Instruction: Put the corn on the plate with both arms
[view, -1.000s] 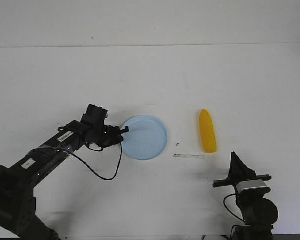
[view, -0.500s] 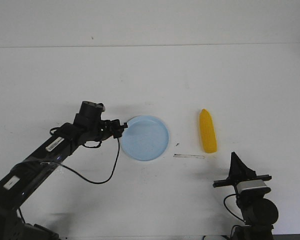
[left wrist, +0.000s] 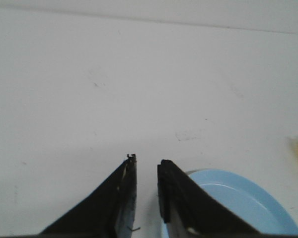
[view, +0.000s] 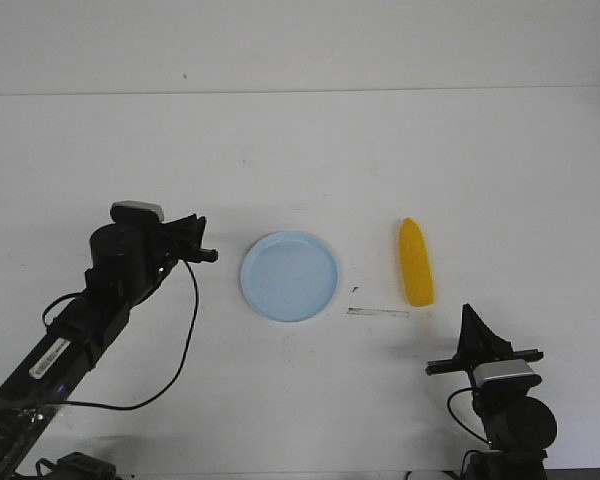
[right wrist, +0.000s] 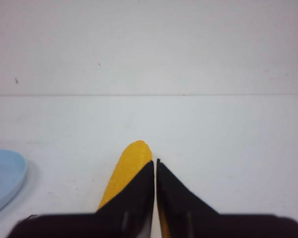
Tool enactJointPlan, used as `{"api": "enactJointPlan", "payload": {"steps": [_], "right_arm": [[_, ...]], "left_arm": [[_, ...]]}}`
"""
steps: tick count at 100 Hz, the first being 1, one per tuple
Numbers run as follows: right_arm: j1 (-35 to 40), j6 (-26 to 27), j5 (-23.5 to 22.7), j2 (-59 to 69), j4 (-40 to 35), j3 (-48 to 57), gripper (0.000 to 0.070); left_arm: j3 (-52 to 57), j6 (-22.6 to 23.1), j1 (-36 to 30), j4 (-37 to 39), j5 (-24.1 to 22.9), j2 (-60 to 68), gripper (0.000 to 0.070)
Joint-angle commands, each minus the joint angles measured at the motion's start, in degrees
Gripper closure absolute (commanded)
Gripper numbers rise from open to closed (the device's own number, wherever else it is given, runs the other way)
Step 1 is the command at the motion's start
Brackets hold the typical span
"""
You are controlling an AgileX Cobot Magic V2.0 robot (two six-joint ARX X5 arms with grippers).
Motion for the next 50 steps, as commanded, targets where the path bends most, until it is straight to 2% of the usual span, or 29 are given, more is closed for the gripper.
{"api": "enactJointPlan", "payload": {"steps": [1, 7, 22, 28, 50], "right_arm": [[0.0, -0.3, 0.0, 0.1, 0.7, -0.1, 0.0693], [0.0, -0.3, 0.0, 0.1, 0.7, -0.1, 0.0693], [0.0, -0.3, 0.0, 0.1, 0.7, -0.1, 0.0693], [0.0, -0.3, 0.0, 0.1, 0.7, -0.1, 0.0693], [0.0, -0.3, 0.0, 0.1, 0.7, -0.1, 0.0693]], "left_arm": [[-2.6, 10.1, 1.1, 3.8, -0.1, -2.0, 0.0636], [-5.5, 12.2, 2.6, 6.1, -0.1, -4.5, 0.0661], [-13.8, 12.0, 8.0, 12.5, -0.1, -13.4, 0.0674], [-16.7, 12.0, 9.9, 13.9, -0.1, -17.0, 0.07], [-24.6, 12.0, 14.0, 11.9, -0.8, -29.8, 0.0699]]}}
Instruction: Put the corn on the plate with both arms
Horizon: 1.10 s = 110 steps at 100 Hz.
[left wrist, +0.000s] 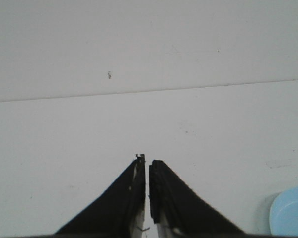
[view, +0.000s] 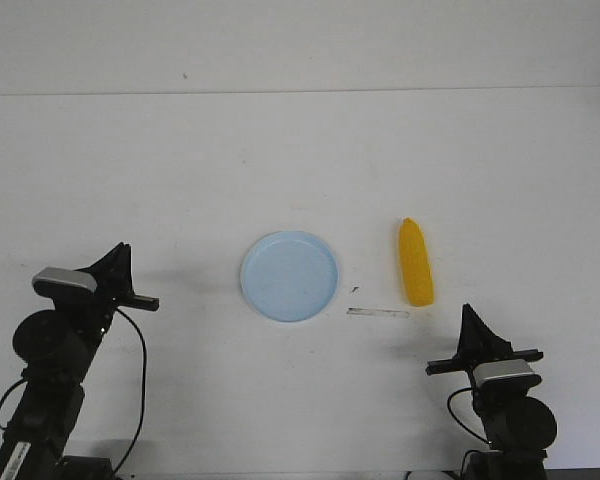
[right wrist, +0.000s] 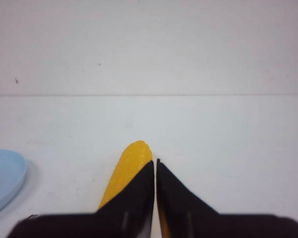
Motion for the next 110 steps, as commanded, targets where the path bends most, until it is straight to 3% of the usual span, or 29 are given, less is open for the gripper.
{"api": "enactJointPlan", "payload": {"steps": [1, 10, 22, 37, 110], "right_arm": [[0.0, -0.3, 0.0, 0.1, 0.7, -0.1, 0.0693], [0.0, -0.3, 0.0, 0.1, 0.7, -0.1, 0.0693], [0.0, -0.3, 0.0, 0.1, 0.7, -0.1, 0.0693], [0.0, -0.3, 0.0, 0.1, 0.7, -0.1, 0.0693], [0.0, -0.3, 0.0, 0.1, 0.7, -0.1, 0.0693]], "left_arm": [[-1.4, 0.7, 0.8, 0.0, -0.2, -2.9, 0.0699], [-3.3, 0.7, 1.9, -1.1, -0.8, -7.4, 0.0699], [-3.3, 0.6, 2.3, -6.9, -5.0, -12.7, 0.0699], [-3.3, 0.4, 2.3, -10.9, -5.0, -17.5, 0.0699], [-3.3, 0.5, 2.3, -11.7, -4.9, -25.5, 0.0698]]}}
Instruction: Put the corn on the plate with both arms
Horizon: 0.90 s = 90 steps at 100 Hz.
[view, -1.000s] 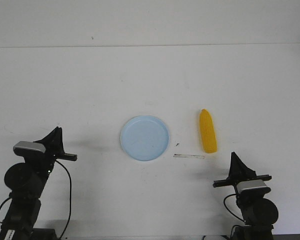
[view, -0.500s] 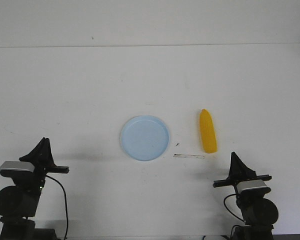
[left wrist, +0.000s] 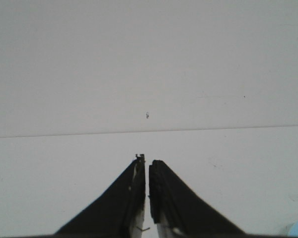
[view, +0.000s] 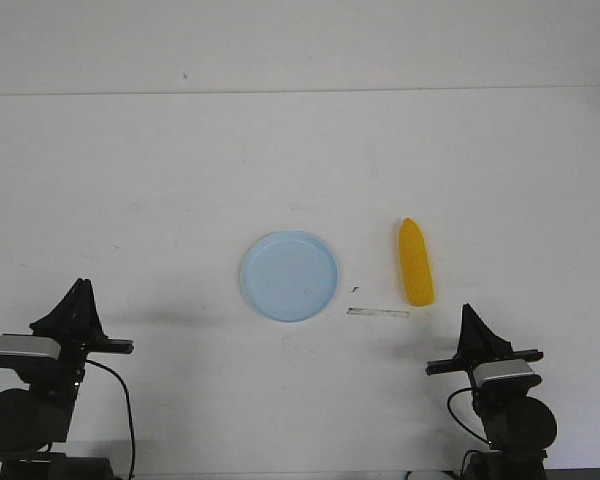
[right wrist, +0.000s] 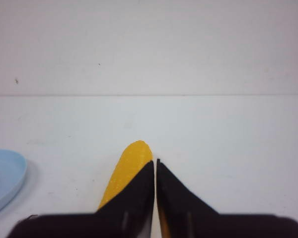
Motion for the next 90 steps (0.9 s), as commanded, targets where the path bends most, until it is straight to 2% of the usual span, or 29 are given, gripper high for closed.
{"api": "enactJointPlan", "payload": {"steps": [1, 54, 70, 79, 90], "right_arm": [[0.0, -0.3, 0.0, 0.1, 0.7, -0.1, 0.0693], [0.0, -0.7, 0.0, 0.1, 0.9, -0.1, 0.0693], [0.0, 0.9, 3.4, 0.1, 7.2, -0.1, 0.0693], [0.0, 1.5, 3.4, 0.1, 12.8, 0.5, 0.0693], [0.1, 1.5, 3.4, 1.5, 10.7, 4.4, 0.0694]], "left_arm": [[0.5, 0.2, 0.1, 0.6, -0.2, -0.1, 0.0698], [0.5, 0.2, 0.1, 0.6, -0.2, -0.1, 0.0698], [0.5, 0.2, 0.1, 0.6, -0.2, -0.1, 0.0699], [0.5, 0.2, 0.1, 0.6, -0.2, -0.1, 0.0698], [0.5, 0.2, 0.1, 0.6, -0.2, -0.1, 0.0698]]}}
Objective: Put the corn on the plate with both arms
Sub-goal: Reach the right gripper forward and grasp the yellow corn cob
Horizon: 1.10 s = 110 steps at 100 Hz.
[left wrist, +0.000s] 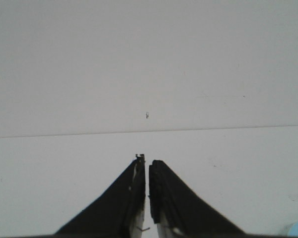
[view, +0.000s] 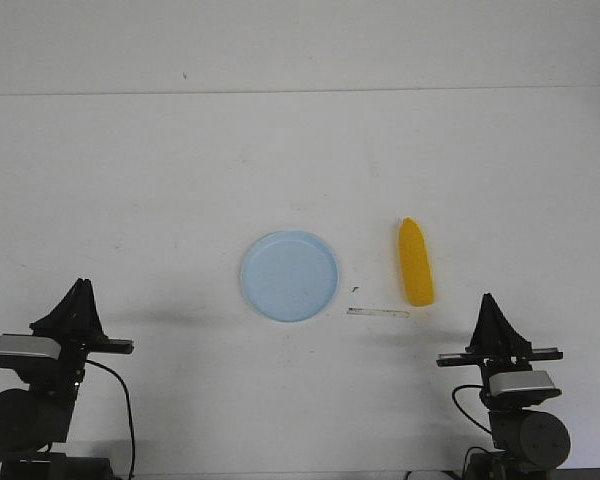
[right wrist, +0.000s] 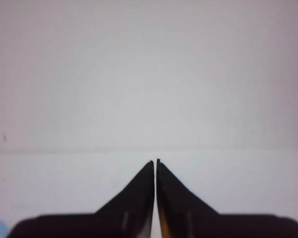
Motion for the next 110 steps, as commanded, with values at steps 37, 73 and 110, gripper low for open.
{"api": "enactJointPlan", "payload": {"steps": [37, 73, 110], "right_arm": [[0.1, 2.2, -0.2, 20.3, -13.4, 21.0, 0.0694], [0.4, 4.1, -0.2, 45.5, -30.5, 36.5, 0.0694], [4.2, 14.8, 0.2, 66.9, -45.4, 52.3, 0.0694]], "left_arm": [[0.5, 0.2, 0.0, 0.5, -0.2, -0.1, 0.0698], [0.5, 0.2, 0.0, 0.6, -0.2, -0.1, 0.0698], [0.5, 0.2, 0.0, 0.6, -0.2, -0.1, 0.0698]]}}
